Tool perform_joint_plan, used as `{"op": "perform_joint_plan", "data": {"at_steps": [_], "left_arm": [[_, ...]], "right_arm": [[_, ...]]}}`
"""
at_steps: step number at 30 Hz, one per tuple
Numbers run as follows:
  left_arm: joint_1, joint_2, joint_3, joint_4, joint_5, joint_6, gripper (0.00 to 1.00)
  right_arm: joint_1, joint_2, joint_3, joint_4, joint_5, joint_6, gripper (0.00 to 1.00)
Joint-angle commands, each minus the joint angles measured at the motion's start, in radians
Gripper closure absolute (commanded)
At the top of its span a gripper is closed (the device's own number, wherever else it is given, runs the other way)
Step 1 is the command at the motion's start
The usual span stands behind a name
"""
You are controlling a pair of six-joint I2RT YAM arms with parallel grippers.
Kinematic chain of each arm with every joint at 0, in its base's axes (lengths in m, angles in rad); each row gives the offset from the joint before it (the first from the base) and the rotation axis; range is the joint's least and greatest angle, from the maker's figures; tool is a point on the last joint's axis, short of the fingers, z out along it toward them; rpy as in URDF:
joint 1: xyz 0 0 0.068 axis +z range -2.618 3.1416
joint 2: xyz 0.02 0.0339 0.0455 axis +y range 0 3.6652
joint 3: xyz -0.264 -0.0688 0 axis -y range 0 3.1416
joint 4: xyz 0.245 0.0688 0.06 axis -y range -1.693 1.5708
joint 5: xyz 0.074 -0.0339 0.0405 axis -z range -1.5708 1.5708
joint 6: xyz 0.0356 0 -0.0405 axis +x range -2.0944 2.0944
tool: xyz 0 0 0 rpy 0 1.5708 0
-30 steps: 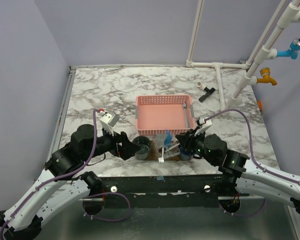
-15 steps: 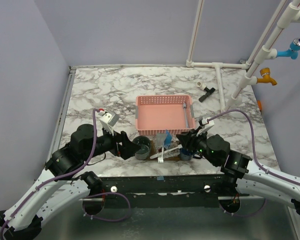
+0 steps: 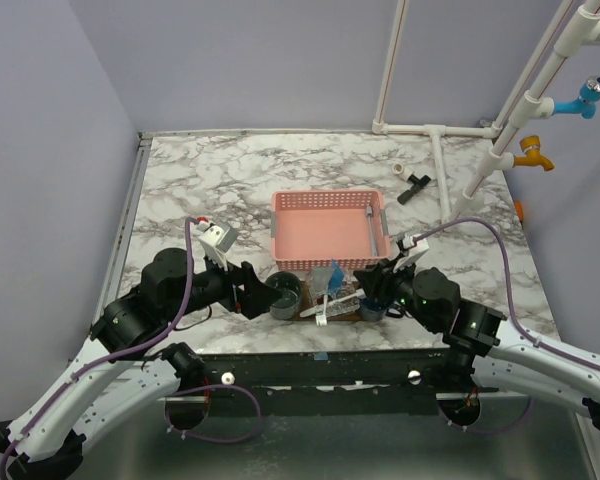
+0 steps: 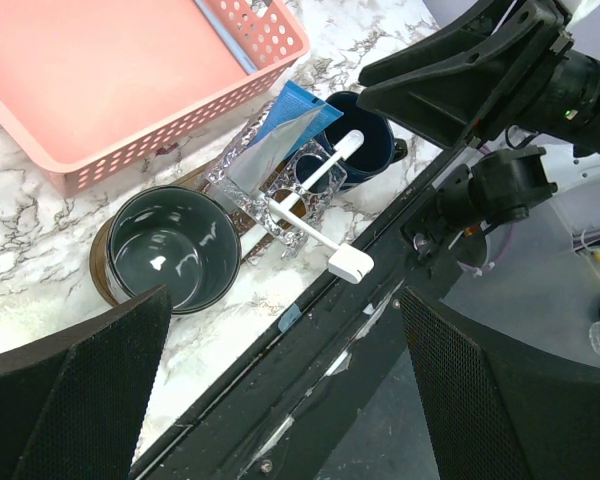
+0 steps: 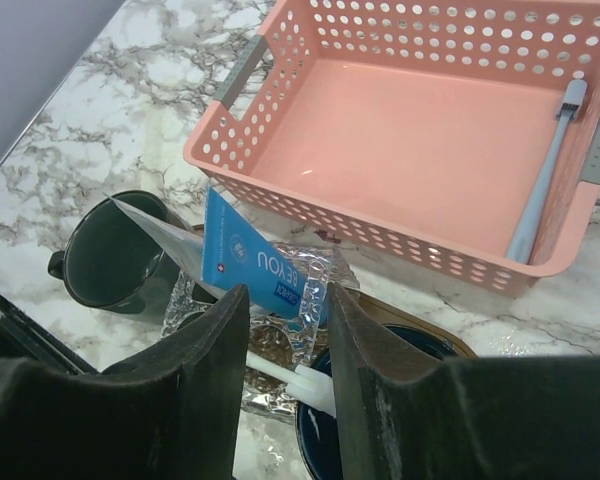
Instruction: Prepare toiletry sets of a toothbrush and toothpaste on the tray
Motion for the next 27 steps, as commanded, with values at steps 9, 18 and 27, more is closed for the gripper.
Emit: {"op": "perform_joint_plan", "data": {"at_steps": [9,18,27], "left_arm": [[0.004,0.026,0.089,-0.063,-0.127,0.035,0.05],[0.01,0.119,0.198,-0.102,-0.253,0.118,0.04],[0.115,0.192,0.263,-0.056,-0.252,0.172,0.05]], "right_arm": [[0.003,-0.077,0.094,-0.101,0.09,-0.037,0.44],[0.002,0.112,0.223,-0.098,0.185,-0.168,0.34],[-0.152,0.258,0.351,-0.029,0.074,-0.277,0.3]]}}
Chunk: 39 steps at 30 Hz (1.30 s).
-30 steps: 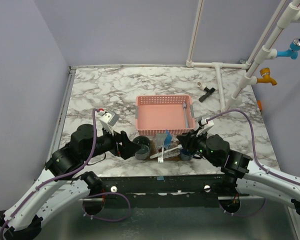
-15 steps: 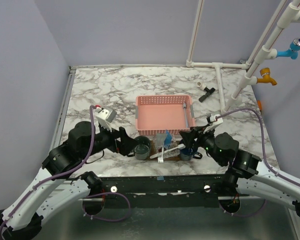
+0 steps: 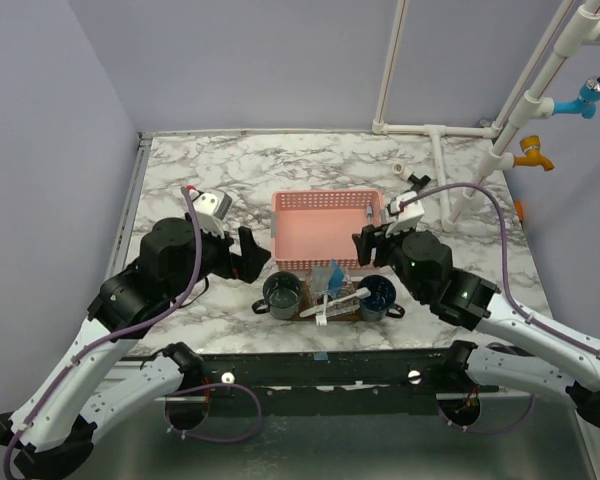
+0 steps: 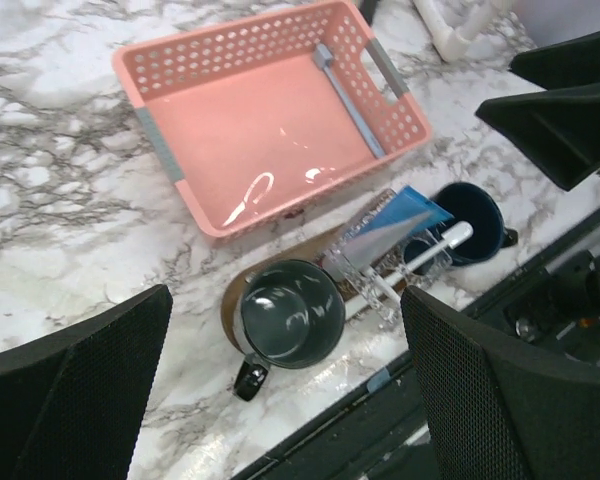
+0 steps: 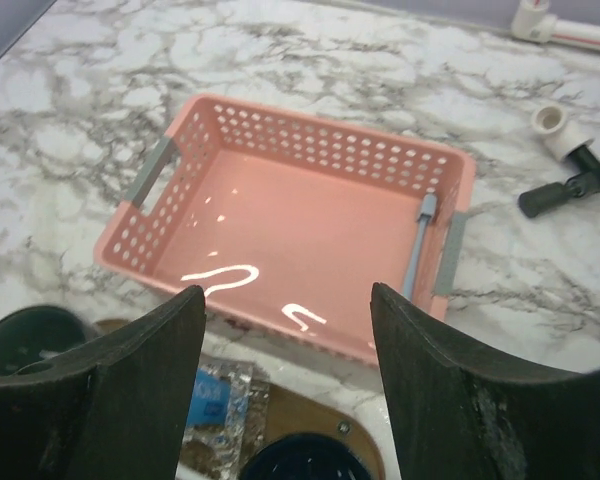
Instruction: Prepare toiletry sets of a toothbrush and toothpaste on the tray
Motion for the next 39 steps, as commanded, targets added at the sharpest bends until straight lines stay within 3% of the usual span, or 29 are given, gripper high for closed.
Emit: {"op": "perform_joint_plan", "data": {"at_steps": [1,7,16,22,24,25,31,39], "left_arm": [[0.082,0.033,0.054,0.03,-0.01,0.052,0.04],[0.204,0.084,0.095,0.048,0.011,0.064,0.05],[0.36,0.123,0.076,0.112,-0.046,0.005,0.05],[0.382,0.078,-0.042,0.231,-0.101,-0.003,0.05],[0.382,0.066,-0.073,0.245,-0.104,-0.011,0.05],[0.381,0.06,-0.092,0.254,-0.097,-0.013,0.05],[0.381,0.0,-0.187,0.312,-0.08,-0.027,0.05],[0.382,-0.029,-0.197,0.287,-0.083,-0.031,0.04]], "right_arm": [[-0.126,0.07,0.091,0.046,-0.085,-0.063,0.3],[-0.384,0.15,0.149,0.069,-0.294,-0.04,0.3],[-0.626,0.249,0.195,0.062,-0.37,0.053,0.27],[-0.643,0.239,0.187,0.01,-0.352,0.089,0.24],[-0.643,0.224,0.176,-0.01,-0.345,0.112,0.02],[-0.643,0.216,0.169,-0.018,-0.35,0.121,0.0],[-0.643,0.163,0.136,-0.038,-0.388,0.166,0.0],[-0.643,0.12,0.12,-0.096,-0.374,0.192,0.0]]}}
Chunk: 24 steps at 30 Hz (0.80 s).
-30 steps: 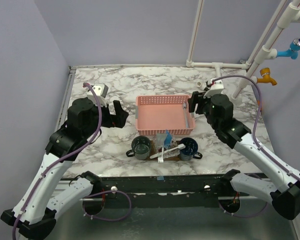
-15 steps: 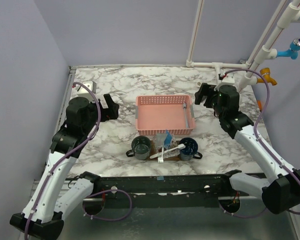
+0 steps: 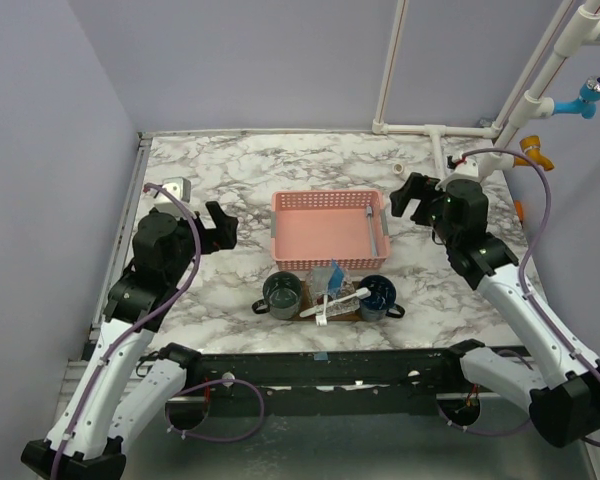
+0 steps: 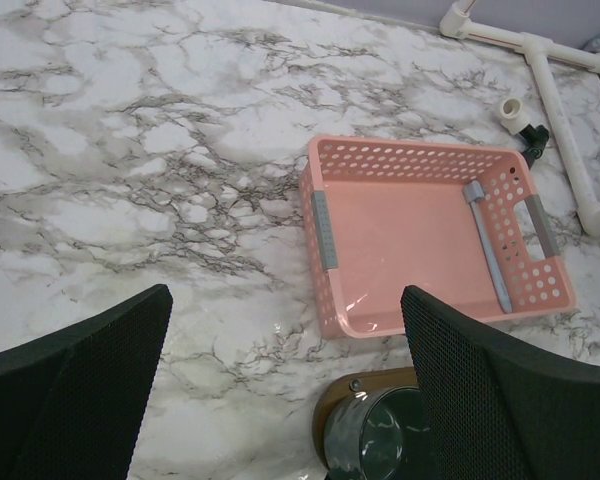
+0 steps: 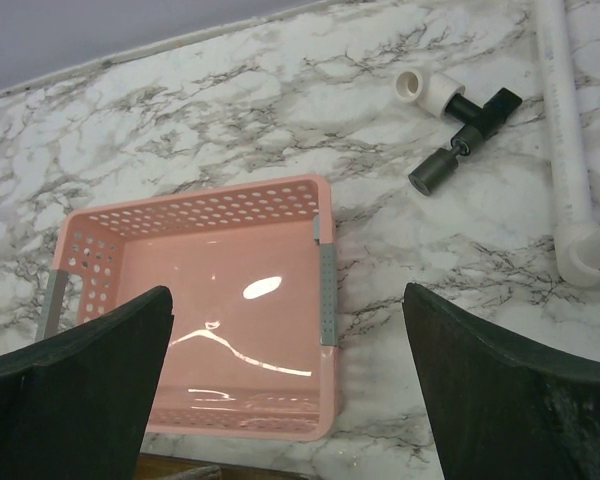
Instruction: Prepare toiletry sets of a toothbrush and toothpaste on the tray
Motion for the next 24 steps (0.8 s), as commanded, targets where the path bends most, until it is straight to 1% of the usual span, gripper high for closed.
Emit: {"op": "perform_joint_plan", "data": {"at_steps": [1,6,12,16,24], "left_arm": [[0.006,-0.02,-0.006,0.012,-0.015,-0.015,0.04],[0.004,-0.053,-0.025,-0.01,-0.013,-0.003,0.04],[0.005,-0.133,-0.109,0.055,0.012,0.012,0.04],[0.004,-0.179,-0.151,0.074,0.003,0.023,0.04],[0.003,-0.181,-0.154,0.068,-0.003,0.021,0.04]], "right_arm": [[0.001,-0.041,-0.024,-0.065,-0.005,0.021,0.0],[0.001,-0.093,-0.044,-0.065,-0.018,0.007,0.0],[0.002,-0.116,-0.041,-0.075,-0.041,0.008,0.0],[0.001,-0.123,-0.027,-0.097,-0.044,0.004,0.0],[0.001,-0.15,-0.039,-0.101,-0.063,-0.009,0.0]]}}
